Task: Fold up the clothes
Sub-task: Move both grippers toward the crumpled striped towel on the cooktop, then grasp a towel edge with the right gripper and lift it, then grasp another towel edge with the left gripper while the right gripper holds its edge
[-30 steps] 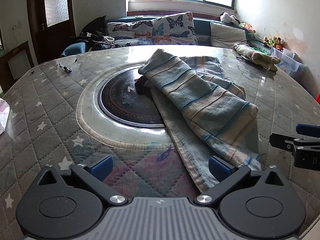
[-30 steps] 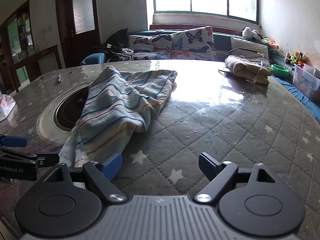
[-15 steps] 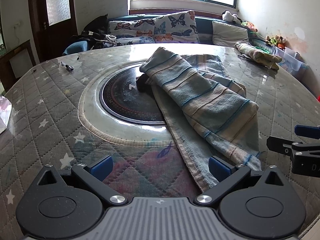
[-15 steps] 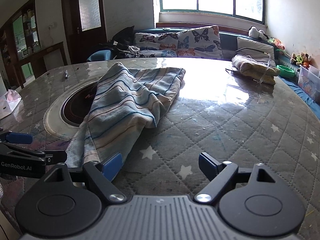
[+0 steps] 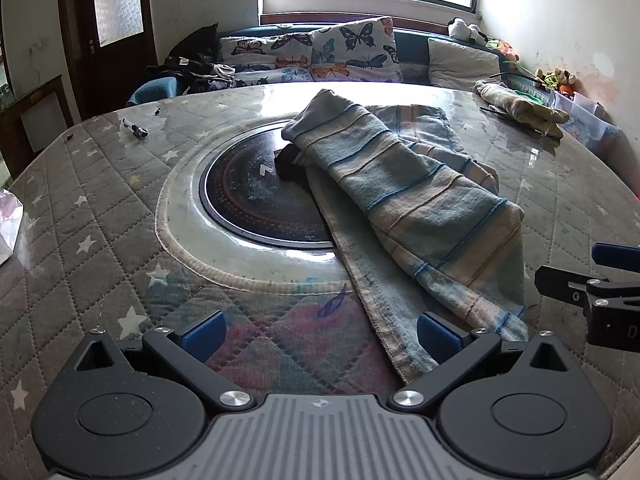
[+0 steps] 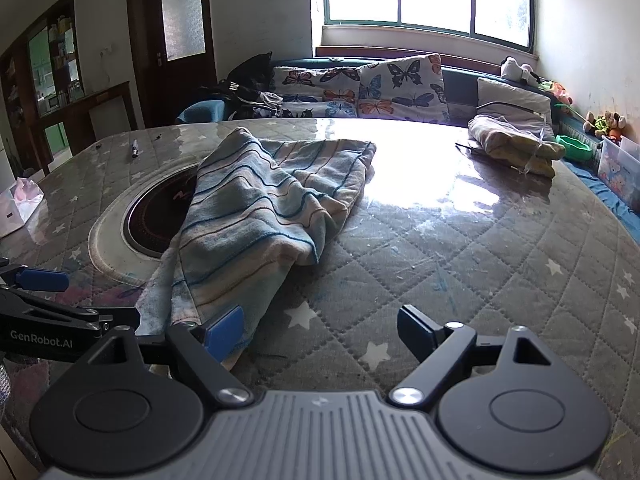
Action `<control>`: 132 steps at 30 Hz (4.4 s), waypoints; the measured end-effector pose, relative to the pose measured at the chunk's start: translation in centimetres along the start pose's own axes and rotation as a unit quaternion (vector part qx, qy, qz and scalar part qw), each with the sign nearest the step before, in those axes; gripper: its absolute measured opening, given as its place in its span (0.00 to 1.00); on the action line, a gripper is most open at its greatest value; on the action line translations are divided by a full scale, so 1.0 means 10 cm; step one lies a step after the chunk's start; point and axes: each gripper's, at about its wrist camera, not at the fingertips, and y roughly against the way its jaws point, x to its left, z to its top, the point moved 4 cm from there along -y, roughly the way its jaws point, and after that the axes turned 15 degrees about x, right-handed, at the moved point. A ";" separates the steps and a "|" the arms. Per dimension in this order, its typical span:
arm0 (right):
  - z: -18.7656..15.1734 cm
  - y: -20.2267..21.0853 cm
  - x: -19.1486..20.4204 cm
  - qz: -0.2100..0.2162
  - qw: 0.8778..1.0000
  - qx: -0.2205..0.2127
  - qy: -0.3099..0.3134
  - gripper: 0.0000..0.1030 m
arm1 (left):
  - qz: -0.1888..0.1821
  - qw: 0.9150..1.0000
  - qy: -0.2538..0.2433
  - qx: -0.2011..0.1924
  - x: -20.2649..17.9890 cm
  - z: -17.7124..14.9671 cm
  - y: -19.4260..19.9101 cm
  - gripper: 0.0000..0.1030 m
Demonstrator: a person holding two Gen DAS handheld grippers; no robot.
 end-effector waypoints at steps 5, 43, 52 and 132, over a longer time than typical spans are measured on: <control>0.04 -0.03 0.01 -0.001 1.000 0.002 0.002 0.84 | 0.000 1.000 0.001 0.002 0.01 0.04 -0.03 1.00; 0.99 -0.44 0.54 0.005 0.994 -0.004 0.113 0.84 | 0.008 1.000 0.023 0.018 0.27 0.43 -0.33 1.00; 1.22 -0.81 0.88 0.017 0.988 0.013 0.156 0.84 | 0.010 0.999 0.032 0.020 0.34 0.50 -0.40 1.00; 0.90 -0.27 -0.77 -0.082 0.996 -0.039 -0.023 0.53 | -0.113 0.984 -0.129 -0.043 -0.66 0.18 0.30 1.00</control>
